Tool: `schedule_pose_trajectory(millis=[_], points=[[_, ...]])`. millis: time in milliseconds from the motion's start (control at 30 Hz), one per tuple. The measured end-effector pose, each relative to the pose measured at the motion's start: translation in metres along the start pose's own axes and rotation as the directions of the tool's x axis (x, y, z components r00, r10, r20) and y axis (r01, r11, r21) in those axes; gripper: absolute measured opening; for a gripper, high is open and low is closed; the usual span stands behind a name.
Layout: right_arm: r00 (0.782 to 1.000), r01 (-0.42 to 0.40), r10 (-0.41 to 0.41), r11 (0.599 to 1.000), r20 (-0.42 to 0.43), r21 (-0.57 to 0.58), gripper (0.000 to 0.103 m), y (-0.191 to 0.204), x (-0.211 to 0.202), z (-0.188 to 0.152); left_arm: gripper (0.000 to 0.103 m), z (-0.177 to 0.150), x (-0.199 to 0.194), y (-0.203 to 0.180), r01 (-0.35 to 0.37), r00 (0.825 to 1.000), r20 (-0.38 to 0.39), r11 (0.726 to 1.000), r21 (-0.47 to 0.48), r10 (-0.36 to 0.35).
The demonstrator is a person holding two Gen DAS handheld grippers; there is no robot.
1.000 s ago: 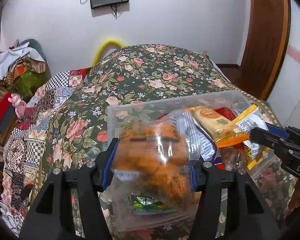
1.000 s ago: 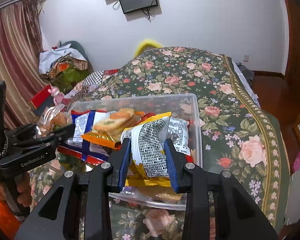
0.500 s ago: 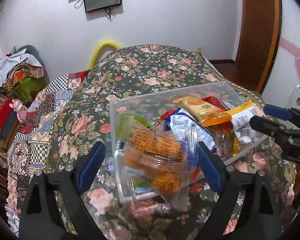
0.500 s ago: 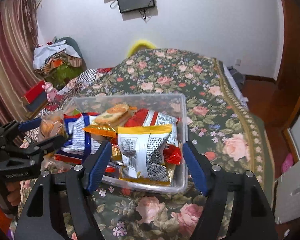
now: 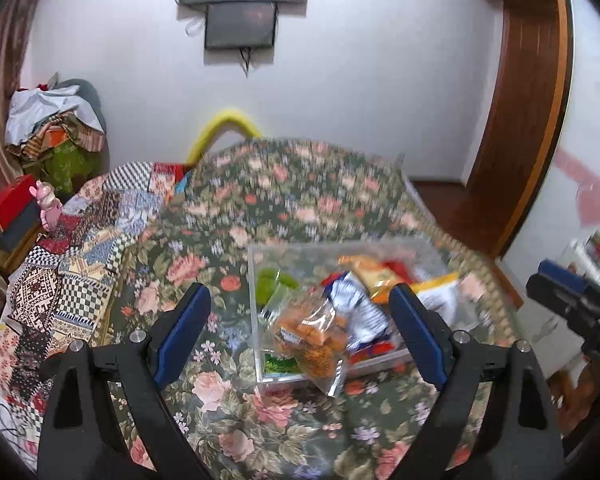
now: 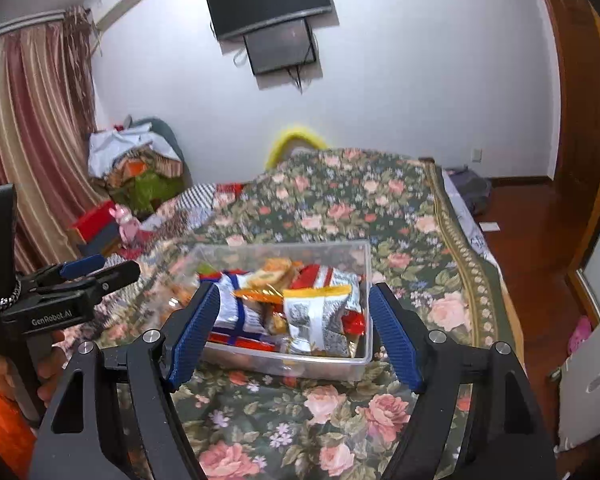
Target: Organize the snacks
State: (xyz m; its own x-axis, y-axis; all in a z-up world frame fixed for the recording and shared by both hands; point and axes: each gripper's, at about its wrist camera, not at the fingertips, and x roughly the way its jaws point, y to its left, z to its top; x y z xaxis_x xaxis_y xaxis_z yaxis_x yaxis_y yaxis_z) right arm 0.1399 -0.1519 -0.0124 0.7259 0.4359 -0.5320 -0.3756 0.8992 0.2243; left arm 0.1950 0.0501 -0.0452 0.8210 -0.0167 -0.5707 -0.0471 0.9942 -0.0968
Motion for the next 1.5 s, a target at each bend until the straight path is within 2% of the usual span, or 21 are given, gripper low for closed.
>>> schedule_pose_trajectory(millis=[167, 233, 367, 533, 800, 1500], points=[[0.996, -0.004, 0.008, 0.999, 0.088, -0.039, 0.076, 0.017, -0.035, 0.009, 0.092, 0.006, -0.053, -0.005, 0.018, 0.991, 0.134, 1.0, -0.005, -0.017], [0.992, -0.005, 0.012, 0.998, 0.128, -0.056, 0.085, 0.025, -0.049, 0.011, 0.092, 0.007, -0.074, -0.009, 0.016, 0.982, 0.188, 1.0, 0.003, -0.016], [0.982, -0.004, 0.018, 0.997, 0.187, -0.077, 0.088, 0.038, -0.068, 0.013, 0.093, 0.006, -0.102, -0.013, 0.014, 0.968, 0.251, 1.0, 0.014, -0.017], [0.971, 0.006, 0.013, 0.997, 0.239, -0.08, 0.102, 0.046, -0.086, 0.01, 0.101, 0.001, -0.128, -0.017, 0.012, 0.953, 0.302, 1.0, 0.025, -0.019], [0.964, 0.03, -0.006, 0.996, 0.265, -0.086, 0.103, 0.054, -0.095, 0.0, 0.103, -0.012, -0.144, -0.022, -0.001, 0.95, 0.313, 0.999, 0.041, -0.012], [0.964, 0.041, -0.015, 0.995, 0.264, -0.092, 0.103, 0.057, -0.1, -0.006, 0.103, -0.018, -0.145, -0.024, 0.0, 0.95, 0.313, 0.999, 0.051, -0.016]])
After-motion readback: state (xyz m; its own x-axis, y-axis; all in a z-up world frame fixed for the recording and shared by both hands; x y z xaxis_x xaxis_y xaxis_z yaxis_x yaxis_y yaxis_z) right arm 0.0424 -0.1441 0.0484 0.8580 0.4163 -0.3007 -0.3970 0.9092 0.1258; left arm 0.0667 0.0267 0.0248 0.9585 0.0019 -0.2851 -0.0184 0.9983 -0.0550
